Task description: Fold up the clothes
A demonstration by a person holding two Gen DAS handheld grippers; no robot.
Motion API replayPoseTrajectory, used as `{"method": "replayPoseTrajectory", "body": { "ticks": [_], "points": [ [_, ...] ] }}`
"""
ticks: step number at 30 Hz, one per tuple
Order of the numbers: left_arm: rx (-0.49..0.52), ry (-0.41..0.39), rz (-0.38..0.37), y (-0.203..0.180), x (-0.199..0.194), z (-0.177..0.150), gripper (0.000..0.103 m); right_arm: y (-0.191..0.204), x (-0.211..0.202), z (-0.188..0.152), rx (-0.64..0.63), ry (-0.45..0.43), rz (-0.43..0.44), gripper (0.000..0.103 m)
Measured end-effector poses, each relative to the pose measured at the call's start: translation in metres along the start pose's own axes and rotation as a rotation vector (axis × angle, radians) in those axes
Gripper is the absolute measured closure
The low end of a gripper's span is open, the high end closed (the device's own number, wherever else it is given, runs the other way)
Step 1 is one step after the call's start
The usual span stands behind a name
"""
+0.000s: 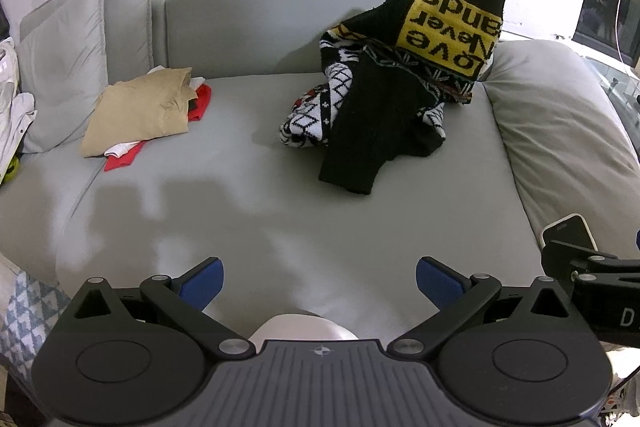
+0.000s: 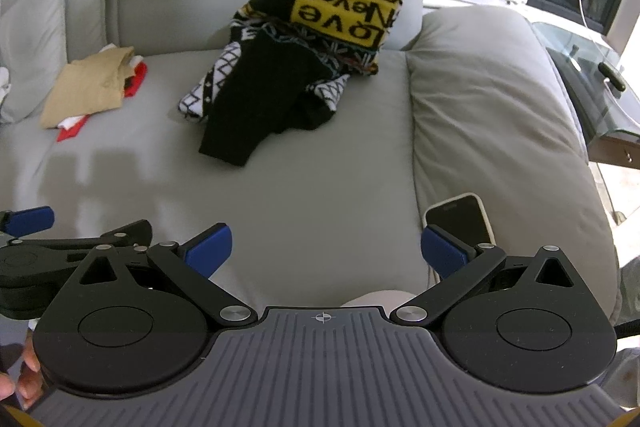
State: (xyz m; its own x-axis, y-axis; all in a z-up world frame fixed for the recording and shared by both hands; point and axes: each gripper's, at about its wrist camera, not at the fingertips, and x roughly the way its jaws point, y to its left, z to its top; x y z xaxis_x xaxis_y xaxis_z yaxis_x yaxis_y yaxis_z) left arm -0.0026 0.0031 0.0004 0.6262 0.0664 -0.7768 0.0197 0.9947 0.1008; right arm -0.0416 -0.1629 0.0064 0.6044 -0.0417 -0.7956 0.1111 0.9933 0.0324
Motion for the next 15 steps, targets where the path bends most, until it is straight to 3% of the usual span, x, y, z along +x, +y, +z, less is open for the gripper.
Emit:
{"method": "replayPoseTrajectory", "body": {
  "ticks": [15],
  "points": [
    [-0.001,0.000,-0.001,0.0027,-0.0016,-0.0025,0.001,-0.0016,0.0003,-0.0011,-0.002,0.004,0.005,0.000]
  ]
}}
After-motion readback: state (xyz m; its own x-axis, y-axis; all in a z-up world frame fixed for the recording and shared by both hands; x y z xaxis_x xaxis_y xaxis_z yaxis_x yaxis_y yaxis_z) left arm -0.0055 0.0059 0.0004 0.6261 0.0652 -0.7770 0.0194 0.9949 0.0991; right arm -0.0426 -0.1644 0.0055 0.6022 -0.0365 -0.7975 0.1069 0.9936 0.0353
